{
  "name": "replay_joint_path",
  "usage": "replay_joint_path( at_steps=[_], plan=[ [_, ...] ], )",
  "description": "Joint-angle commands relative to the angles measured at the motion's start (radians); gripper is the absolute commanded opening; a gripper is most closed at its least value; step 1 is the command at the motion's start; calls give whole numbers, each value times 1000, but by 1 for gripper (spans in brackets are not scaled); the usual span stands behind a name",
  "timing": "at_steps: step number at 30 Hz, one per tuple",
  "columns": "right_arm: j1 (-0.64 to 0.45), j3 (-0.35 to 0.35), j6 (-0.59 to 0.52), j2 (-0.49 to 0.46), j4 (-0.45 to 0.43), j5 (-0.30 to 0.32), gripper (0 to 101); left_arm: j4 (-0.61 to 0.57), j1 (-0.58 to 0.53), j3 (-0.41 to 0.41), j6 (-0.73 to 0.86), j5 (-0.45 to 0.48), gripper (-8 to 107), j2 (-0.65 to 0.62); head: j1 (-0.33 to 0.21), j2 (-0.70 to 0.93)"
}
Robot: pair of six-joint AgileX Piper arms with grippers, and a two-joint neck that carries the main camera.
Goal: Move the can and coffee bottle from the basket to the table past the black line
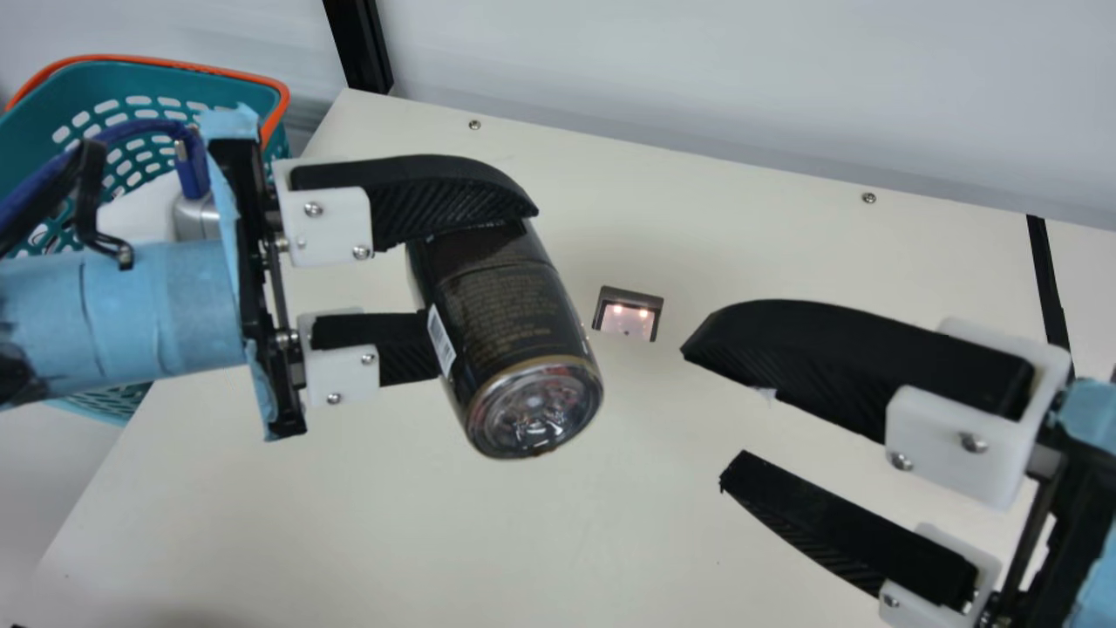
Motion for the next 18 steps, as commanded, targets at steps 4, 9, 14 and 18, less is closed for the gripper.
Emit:
replay_joint_path(
  at_steps=[4, 9, 14, 18],
  plan=[
    [26, 27, -6, 31, 68, 11, 101, 0, 0, 0, 0, 0, 10, 0, -4, -11],
    [77, 52, -20, 71, 144, 0, 101, 0, 0, 0, 0, 0, 10, 0, -4, -11],
    [126, 64, -46, 107, 228, -11, 101, 0, 0, 0, 0, 0, 10, 0, -4, -11],
    [154, 71, -73, 129, 305, -11, 101, 0, 0, 0, 0, 0, 10, 0, -4, -11]
  ],
)
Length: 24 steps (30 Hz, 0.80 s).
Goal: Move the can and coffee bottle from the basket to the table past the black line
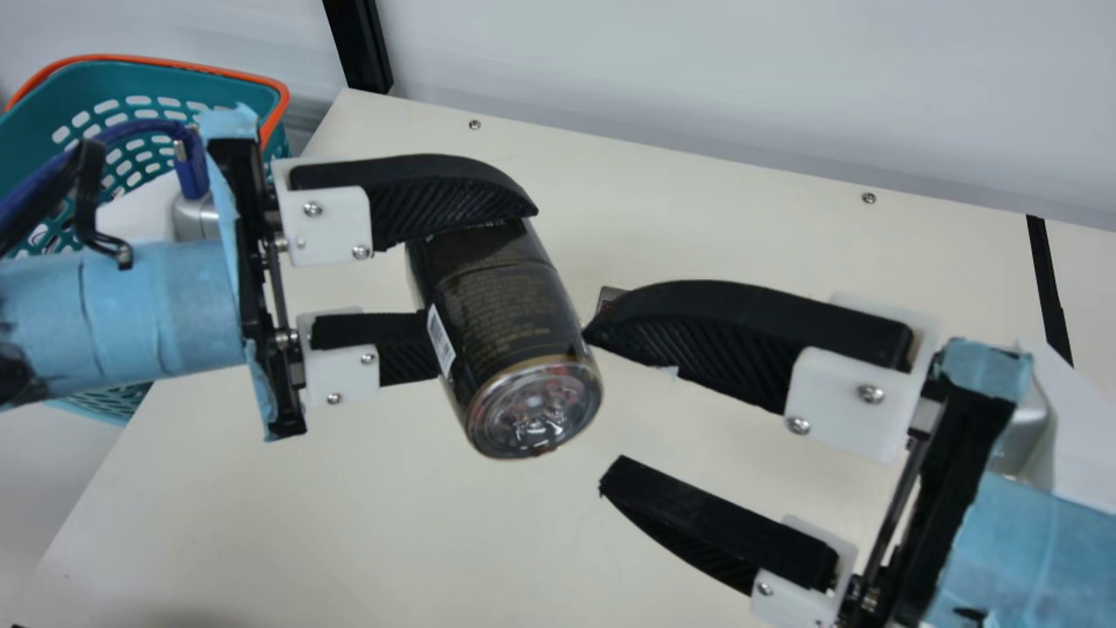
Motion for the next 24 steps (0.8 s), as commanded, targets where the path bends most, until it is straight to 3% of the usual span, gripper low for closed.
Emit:
replay_joint_path(
  at_steps=[1, 12, 24],
  plan=[
    [12, 4, -16, 8, 56, 5, 101, 0, 0, 0, 0, 0, 10, 0, -4, -11],
    [73, 26, -74, 56, 197, 16, 101, 0, 0, 0, 0, 0, 10, 0, -4, -11],
    [79, 28, -78, 61, 213, 13, 101, 0, 0, 0, 0, 0, 10, 0, -4, -11]
  ],
)
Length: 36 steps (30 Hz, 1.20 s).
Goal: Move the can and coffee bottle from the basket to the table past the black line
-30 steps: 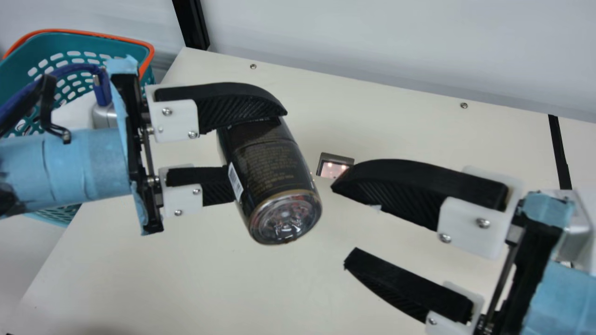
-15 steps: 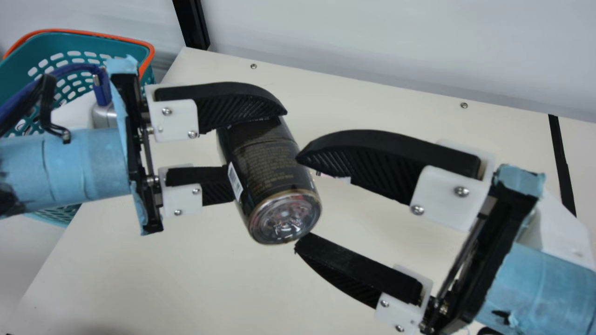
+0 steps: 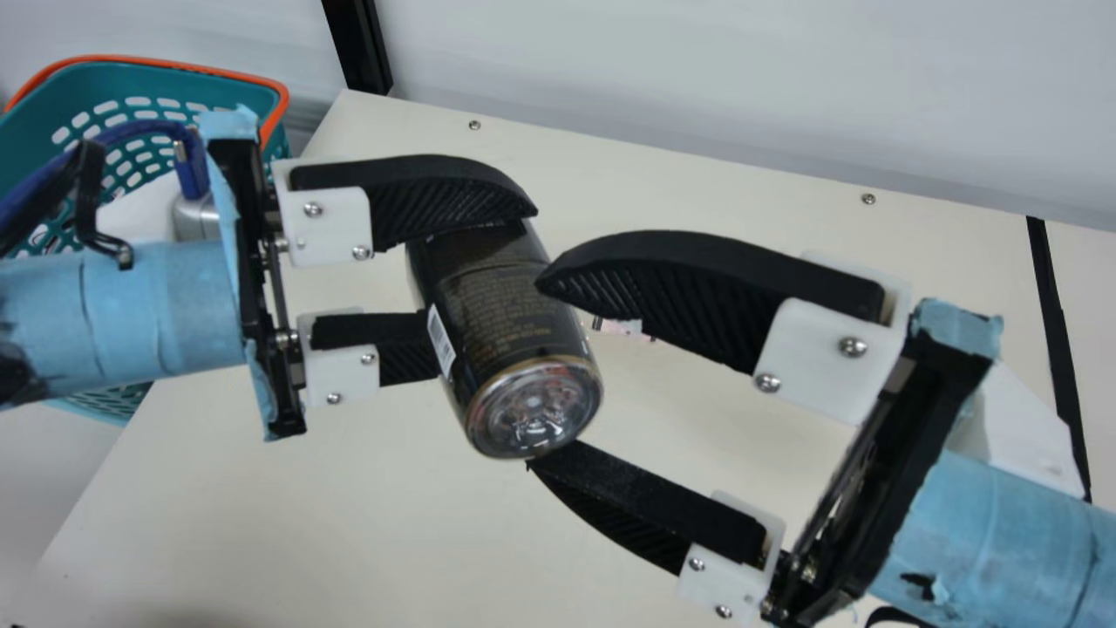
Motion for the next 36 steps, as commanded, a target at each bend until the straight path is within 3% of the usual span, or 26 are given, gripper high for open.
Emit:
replay_joint_path(
  at_steps=[1, 36],
  plan=[
    [0, 0, 0, 0, 0, 0, 101, 0, 0, 0, 0, 0, 10, 0, -4, -1],
    [105, -53, -57, 134, 91, -14, 101, 0, 0, 0, 0, 0, 10, 0, -4, -1]
  ],
)
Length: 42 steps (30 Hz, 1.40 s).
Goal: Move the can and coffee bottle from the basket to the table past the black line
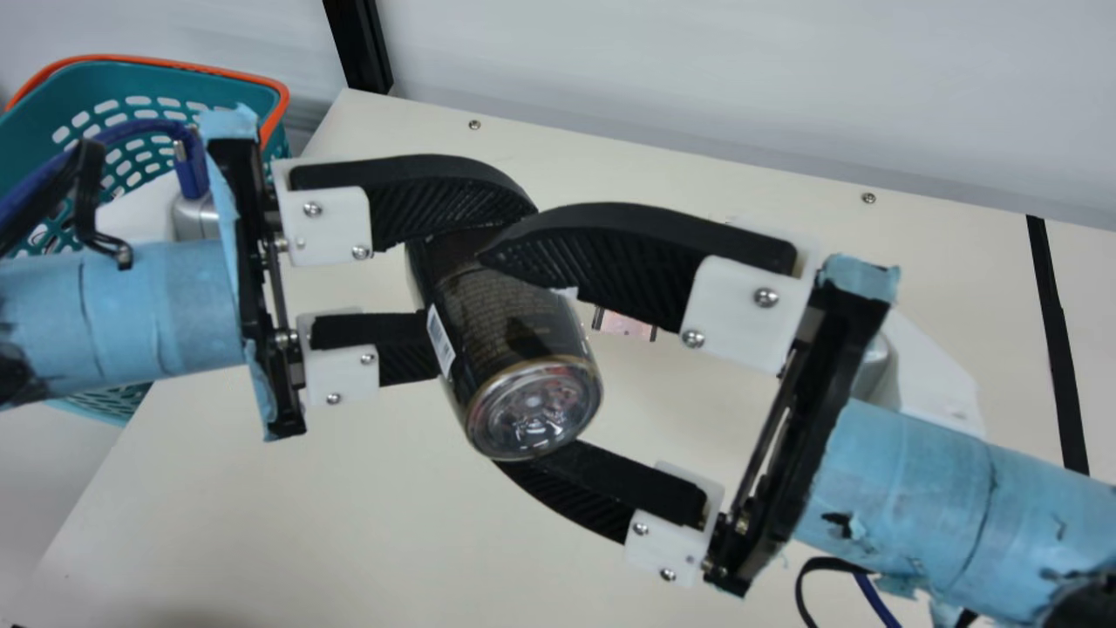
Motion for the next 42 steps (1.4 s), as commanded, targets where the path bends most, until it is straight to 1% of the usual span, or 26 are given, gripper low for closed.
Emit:
replay_joint_path(
  at_steps=[1, 7, 8, 9, 12, 14, 15, 16, 20, 24, 27, 30, 33, 35, 39, 42],
  plan=[
    [3, -4, -2, 7, 8, 2, 101, 0, 0, 0, 0, 0, 10, 0, -4, -11],
    [3, -4, -5, 7, 10, -3, 101, 0, 0, 0, 0, 0, 10, 0, -4, -11],
    [3, -4, -5, 7, 8, -4, 81, 0, 0, 0, 0, 0, 10, 0, -4, -11],
    [3, -4, -5, 7, 9, -4, 0, 0, 0, 0, 0, 0, 10, 0, -4, -11],
    [3, -4, -5, 7, 9, -4, 0, 0, 0, 0, 0, 0, 10, 0, -4, -11],
    [3, -4, -6, 7, -2, -5, 0, -6, 0, 0, -2, 0, 43, 0, -4, -11],
    [3, -4, -6, 7, -3, -5, 0, -6, 0, 0, -2, 0, 79, 0, -4, -11],
    [3, -4, -6, 7, -4, -7, 0, -6, 0, 0, -2, 0, 90, 0, -4, -11],
    [3, -4, -6, 7, 1, -7, 0, -5, 1, -1, -2, 1, 90, 1, -4, -11],
    [3, -4, -6, 7, 2, -10, 0, 30, 21, -14, -25, -37, 90, -10, -4, -11],
    [3, -4, -6, 7, 2, -10, 0, 95, 60, -40, -70, -79, 90, -30, -4, -11],
    [3, -4, -6, 7, 3, -11, 0, 197, 114, -77, -125, -119, 90, -51, -4, -11],
    [3, -4, -6, 7, 4, -12, 0, 353, 171, -126, -189, -157, 90, -66, -4, -11],
    [3, -4, -6, 7, 4, -12, 0, 483, 206, -161, -229, -172, 90, -71, -4, -11],
    [3, -4, -6, 7, 5, -12, 0, 795, 258, -231, -294, -186, 90, -81, -4, -11],
    [3, -4, -6, 7, 5, -12, 0, 1039, 272, -276, -319, -186, 90, -98, -4, -11]
  ],
)
